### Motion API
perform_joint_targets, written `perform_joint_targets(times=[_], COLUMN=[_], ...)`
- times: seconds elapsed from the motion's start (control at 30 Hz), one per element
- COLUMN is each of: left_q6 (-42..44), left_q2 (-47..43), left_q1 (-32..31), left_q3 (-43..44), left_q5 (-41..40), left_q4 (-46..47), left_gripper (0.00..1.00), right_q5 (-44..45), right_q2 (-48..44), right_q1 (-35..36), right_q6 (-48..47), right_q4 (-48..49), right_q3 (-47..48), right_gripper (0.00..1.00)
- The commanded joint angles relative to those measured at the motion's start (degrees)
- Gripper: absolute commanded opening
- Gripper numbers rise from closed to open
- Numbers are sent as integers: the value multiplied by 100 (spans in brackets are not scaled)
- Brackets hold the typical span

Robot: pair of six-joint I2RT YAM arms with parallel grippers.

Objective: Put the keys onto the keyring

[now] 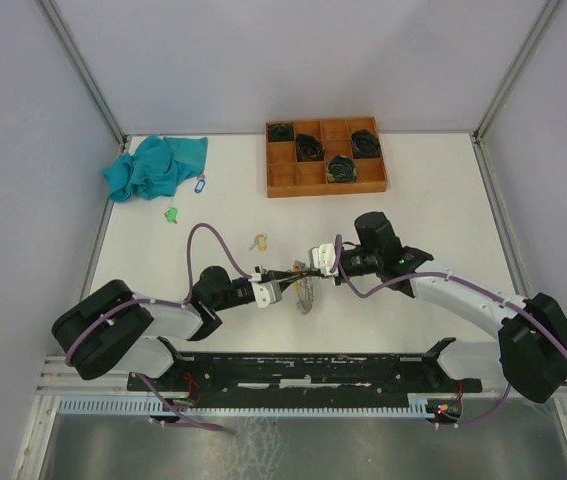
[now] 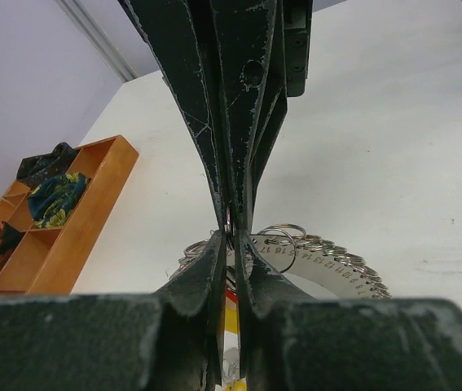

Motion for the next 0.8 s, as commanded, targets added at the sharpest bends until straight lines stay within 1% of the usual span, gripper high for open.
perform_joint_targets(times=[0.0,0.07,0.17,0.33,0.43,0.57,0.67,0.77], left_q6=[-30,3,94,-13,-403,-1097,-1565,-2024], left_q2=[-110,-243,-447,-817,-937,-1046,-1088,-1056], left_q1=[-25,-23,-27,-19,-24,-25,-25,-26], left_q3=[-10,10,101,159,131,168,299,509], left_q5=[-165,-210,-360,-753,-1314,-2048,-2750,-3189], left_q4=[303,83,-452,-1007,-1081,-1322,-1695,-2244], left_gripper=[17,23,28,32,33,34,35,35], right_q5=[157,241,354,653,797,954,996,1035], right_q2=[-262,-302,-384,-468,-505,-540,-543,-578], right_q1=[-22,-29,-29,-24,-26,-28,-34,-38], right_q6=[-198,-319,-416,-543,-563,-384,-267,-236], right_q4=[-305,-511,-741,-1105,-1180,-992,-957,-811], right_q3=[198,257,312,402,422,355,365,281], right_gripper=[1,1,1,1,1,1,1,1])
